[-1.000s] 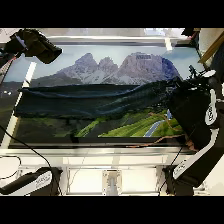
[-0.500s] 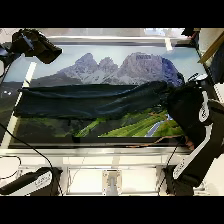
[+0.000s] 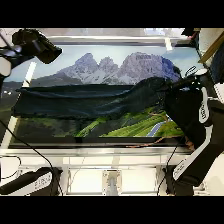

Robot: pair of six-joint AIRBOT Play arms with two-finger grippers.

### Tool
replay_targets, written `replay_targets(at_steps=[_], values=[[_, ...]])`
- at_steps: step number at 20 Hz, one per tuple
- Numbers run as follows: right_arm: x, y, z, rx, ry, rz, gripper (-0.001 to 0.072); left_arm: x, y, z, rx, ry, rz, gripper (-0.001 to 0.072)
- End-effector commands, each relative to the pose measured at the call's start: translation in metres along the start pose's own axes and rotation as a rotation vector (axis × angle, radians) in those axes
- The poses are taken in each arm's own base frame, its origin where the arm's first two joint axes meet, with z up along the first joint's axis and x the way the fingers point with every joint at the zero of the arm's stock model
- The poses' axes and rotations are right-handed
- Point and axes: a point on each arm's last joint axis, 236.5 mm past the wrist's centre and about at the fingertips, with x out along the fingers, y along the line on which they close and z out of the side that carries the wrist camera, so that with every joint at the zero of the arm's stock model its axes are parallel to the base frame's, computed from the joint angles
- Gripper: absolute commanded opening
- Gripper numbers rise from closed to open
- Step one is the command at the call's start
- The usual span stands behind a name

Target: Fold the clothes and pants, and hang the long-sleeved shirts on hangers.

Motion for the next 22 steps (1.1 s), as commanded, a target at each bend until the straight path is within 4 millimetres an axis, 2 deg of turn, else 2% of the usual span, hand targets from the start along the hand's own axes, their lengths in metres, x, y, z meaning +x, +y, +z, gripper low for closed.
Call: replay_targets(at_steps=[1,3,4,6,7,8,10,12,13,15,17,19,20,22], values=[[-0.040,0.054,-0.003,-0.089,-0.066,-0.025,0.0094,0.015,-0.071,-0.049,0.092,0.114,-0.116,0.0015],[-0.062,0.088,-0.004,-0.118,-0.128,-0.057,0.0093,0.030,-0.140,-0.111,0.160,0.231,-0.225,0.0015],[-0.069,0.101,-0.005,-0.121,-0.153,-0.071,0.0093,0.033,-0.176,-0.151,0.188,0.305,-0.285,0.0014],[-0.072,0.127,-0.011,-0.125,-0.159,-0.077,0.0093,0.030,-0.238,-0.236,0.272,0.448,-0.390,0.0014],[-0.069,0.139,-0.015,-0.141,-0.143,-0.085,0.0093,0.027,-0.259,-0.273,0.316,0.504,-0.422,0.0014],[-0.064,0.149,-0.017,-0.161,-0.125,-0.104,0.0093,0.024,-0.277,-0.310,0.360,0.550,-0.447,0.0014],[-0.048,0.158,-0.016,-0.200,-0.105,-0.173,0.0093,0.021,-0.300,-0.365,0.372,0.624,-0.485,0.0013],[-0.029,0.160,-0.019,-0.235,-0.072,-0.259,0.0093,0.021,-0.311,-0.403,0.272,0.715,-0.500,0.0013],[-0.019,0.162,-0.022,-0.249,-0.050,-0.288,0.0093,0.023,-0.312,-0.416,0.218,0.754,-0.497,0.0014],[0.000,0.174,-0.027,-0.267,-0.022,-0.299,0.0093,0.026,-0.311,-0.426,0.178,0.790,-0.498,0.0014],[0.019,0.190,-0.037,-0.307,0.016,-0.291,0.0093,0.032,-0.306,-0.417,0.166,0.776,-0.494,0.0014],[0.039,0.207,-0.043,-0.333,0.031,-0.281,0.0093,0.039,-0.295,-0.383,0.130,0.741,-0.481,0.0015],[0.048,0.216,-0.043,-0.342,0.026,-0.275,0.0093,0.040,-0.281,-0.358,0.130,0.721,-0.468,0.0014],[0.069,0.237,-0.044,-0.365,0.005,-0.258,0.0093,0.039,-0.237,-0.301,0.183,0.674,-0.413,0.0014]])
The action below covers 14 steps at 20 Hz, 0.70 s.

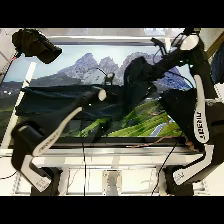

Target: Fold the clothes and pants, and hang the long-sleeved shirts on hangers.

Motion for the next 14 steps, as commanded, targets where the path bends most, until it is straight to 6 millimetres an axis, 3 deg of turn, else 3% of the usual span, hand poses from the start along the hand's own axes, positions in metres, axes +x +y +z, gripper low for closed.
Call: replay_targets(at_steps=[1,3,5,8,11,12,14], values=[[0.027,0.044,0.011,-0.031,-0.037,0.013,0.0093,-0.081,0.059,0.040,0.023,-0.041,0.115,0.0015],[0.051,0.074,0.014,-0.045,-0.047,0.035,0.0093,-0.160,0.103,0.071,0.001,-0.133,0.211,0.0015],[0.088,0.102,0.014,-0.052,-0.041,0.046,0.0093,-0.240,0.130,0.096,-0.037,-0.274,0.270,0.0015],[0.159,0.141,0.013,-0.014,-0.050,0.075,0.0094,-0.341,0.146,0.113,-0.033,-0.467,0.329,0.0015],[0.217,0.198,0.016,-0.034,-0.135,0.170,0.0107,-0.412,0.153,0.112,-0.060,-0.601,0.379,0.0015],[0.224,0.215,0.022,-0.053,-0.193,0.192,0.0199,-0.426,0.156,0.110,-0.070,-0.624,0.393,0.0015],[0.222,0.234,0.039,-0.059,-0.299,0.230,0.0518,-0.442,0.164,0.103,-0.092,-0.638,0.420,0.0015]])
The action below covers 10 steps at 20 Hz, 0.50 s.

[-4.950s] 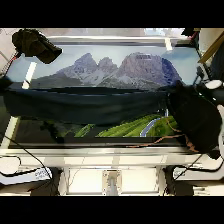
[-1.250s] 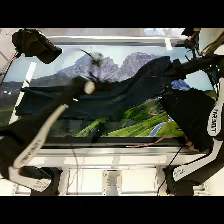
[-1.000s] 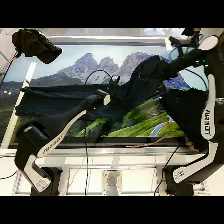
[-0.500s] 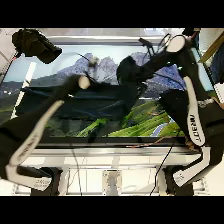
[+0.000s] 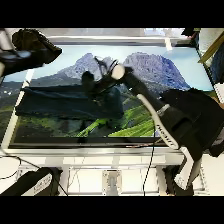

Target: Fold the clothes and pants, and hang the long-sleeved shirts on hangers.

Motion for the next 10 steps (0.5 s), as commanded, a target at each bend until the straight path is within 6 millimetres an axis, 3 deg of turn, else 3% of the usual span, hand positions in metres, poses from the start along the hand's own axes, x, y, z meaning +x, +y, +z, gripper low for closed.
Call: replay_targets(at_steps=[1,3,4,6,8,9,10], values=[[0.022,0.034,0.024,-0.012,-0.168,0.063,0.0539,-0.036,0.029,0.013,-0.020,-0.050,0.070,0.0015],[0.009,0.013,0.026,-0.012,-0.119,0.020,0.0539,-0.036,0.036,0.008,-0.017,-0.028,0.091,0.0015],[-0.002,-0.010,0.024,-0.006,-0.071,-0.028,0.0539,-0.036,0.037,0.006,-0.013,-0.021,0.098,0.0015],[-0.041,-0.081,0.016,0.023,0.044,-0.185,0.0539,-0.037,0.040,0.003,-0.006,-0.008,0.111,0.0015],[-0.107,-0.174,-0.002,0.091,0.180,-0.423,0.0539,-0.037,0.042,0.003,-0.002,-0.006,0.118,0.0015],[-0.138,-0.211,-0.014,0.151,0.242,-0.499,0.0541,-0.037,0.042,0.003,-0.002,-0.006,0.118,0.0015],[-0.156,-0.233,-0.026,0.189,0.294,-0.506,0.0541,-0.037,0.042,0.003,-0.002,-0.006,0.118,0.0015]])
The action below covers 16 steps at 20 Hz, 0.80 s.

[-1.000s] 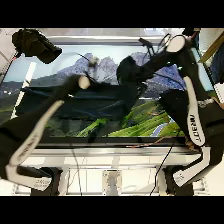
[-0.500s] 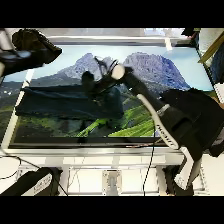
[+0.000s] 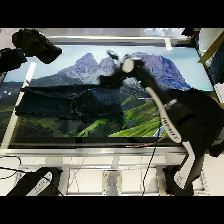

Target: Fold the clothes and pants, and hang the long-sleeved shirts on hangers.

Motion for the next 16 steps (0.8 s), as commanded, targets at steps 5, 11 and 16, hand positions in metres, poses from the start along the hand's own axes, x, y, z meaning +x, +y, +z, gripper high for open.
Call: replay_targets(at_steps=[5,11,16], values=[[-0.017,-0.119,-0.036,0.304,0.145,0.294,0.0543,-0.002,0.003,-0.001,0.001,0.004,0.012,0.0015],[0.043,-0.116,-0.043,0.466,0.170,0.541,0.0666,-0.002,0.003,-0.001,0.000,0.004,0.011,0.0015],[0.091,-0.077,-0.037,0.471,0.136,0.533,0.0656,-0.002,0.003,-0.001,-0.004,0.005,0.009,0.0015]])
